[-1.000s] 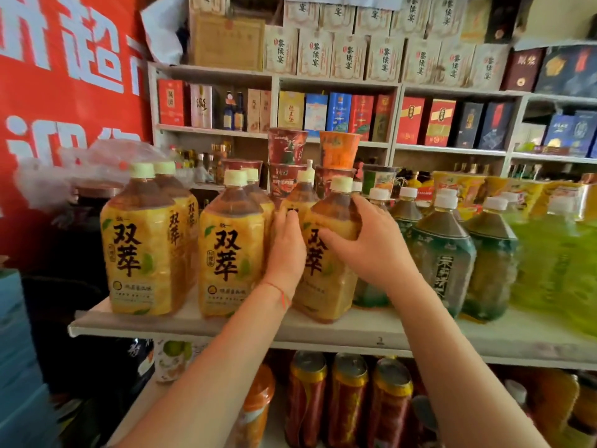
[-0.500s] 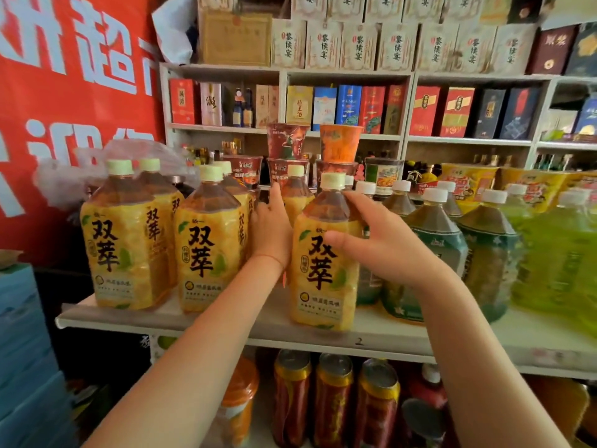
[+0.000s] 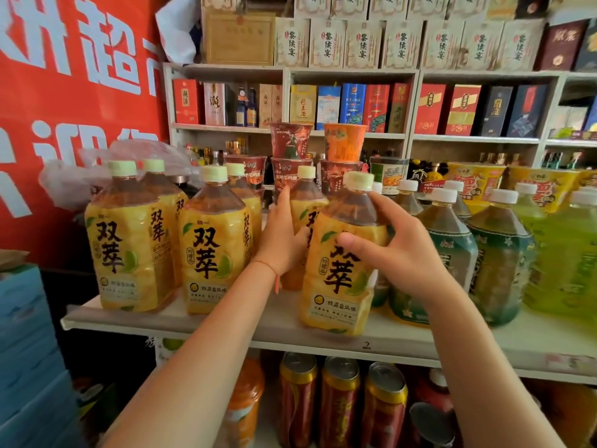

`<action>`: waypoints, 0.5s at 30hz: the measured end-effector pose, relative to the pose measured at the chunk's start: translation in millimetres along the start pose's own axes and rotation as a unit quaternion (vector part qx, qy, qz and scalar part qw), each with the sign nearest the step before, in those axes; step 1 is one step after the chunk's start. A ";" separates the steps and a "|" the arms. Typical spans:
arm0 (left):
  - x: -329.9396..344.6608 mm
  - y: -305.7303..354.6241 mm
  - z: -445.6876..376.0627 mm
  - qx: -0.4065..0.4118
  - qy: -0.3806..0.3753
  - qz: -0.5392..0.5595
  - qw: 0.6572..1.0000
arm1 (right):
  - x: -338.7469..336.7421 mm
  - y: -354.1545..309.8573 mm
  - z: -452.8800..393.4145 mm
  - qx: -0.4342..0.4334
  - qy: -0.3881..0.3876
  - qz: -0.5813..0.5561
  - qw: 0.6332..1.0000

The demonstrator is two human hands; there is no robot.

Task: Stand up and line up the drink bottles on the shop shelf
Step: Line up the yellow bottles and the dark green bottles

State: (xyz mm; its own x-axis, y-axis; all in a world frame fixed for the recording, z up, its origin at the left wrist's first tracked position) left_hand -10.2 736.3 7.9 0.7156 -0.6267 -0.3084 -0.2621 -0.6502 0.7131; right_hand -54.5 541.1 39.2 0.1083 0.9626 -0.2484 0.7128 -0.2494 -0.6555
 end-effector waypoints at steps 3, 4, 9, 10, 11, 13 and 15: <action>-0.5 -1.5 8.3 -0.006 -0.021 0.059 0.998 | -4.0 -3.2 2.3 0.009 -0.004 -0.045 0.999; -2.0 -0.6 12.5 -0.008 -0.026 0.087 0.996 | -3.4 -3.7 2.9 0.010 -0.008 -0.056 0.998; -12.7 -0.1 30.4 -0.061 0.018 0.223 0.973 | 7.8 -1.3 2.3 0.021 -0.019 -0.072 0.997; -11.8 -2.4 32.2 -0.086 0.025 0.256 0.962 | 12.4 0.2 2.1 0.020 -0.021 -0.065 0.997; -10.9 -4.1 35.0 -0.118 0.027 0.290 0.949 | 18.1 1.4 2.0 0.020 -0.024 -0.059 0.998; -10.2 -14.6 38.8 -0.175 0.043 0.320 0.930 | 28.7 2.5 1.2 0.021 -0.028 -0.066 0.997; -12.3 -29.2 41.6 -0.214 0.064 0.292 0.930 | 37.5 -0.5 -0.2 0.020 -0.030 -0.082 0.996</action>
State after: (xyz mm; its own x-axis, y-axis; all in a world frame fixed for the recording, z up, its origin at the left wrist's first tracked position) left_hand -38.3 745.1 -35.3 0.6106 -0.7448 0.2692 -0.3684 0.0337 0.9290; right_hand -50.7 577.4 30.3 -0.0501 0.9831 -0.1762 0.6895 -0.0936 -0.7183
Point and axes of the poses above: each hand's wrist, its own z-axis away from the middle knuckle, its own x-axis out of the palm, y = z × x, the point moved 10 cm from there along -z, towards the middle knuckle, and after that the axes turned 15 degrees about y, right-handed, at the moved point
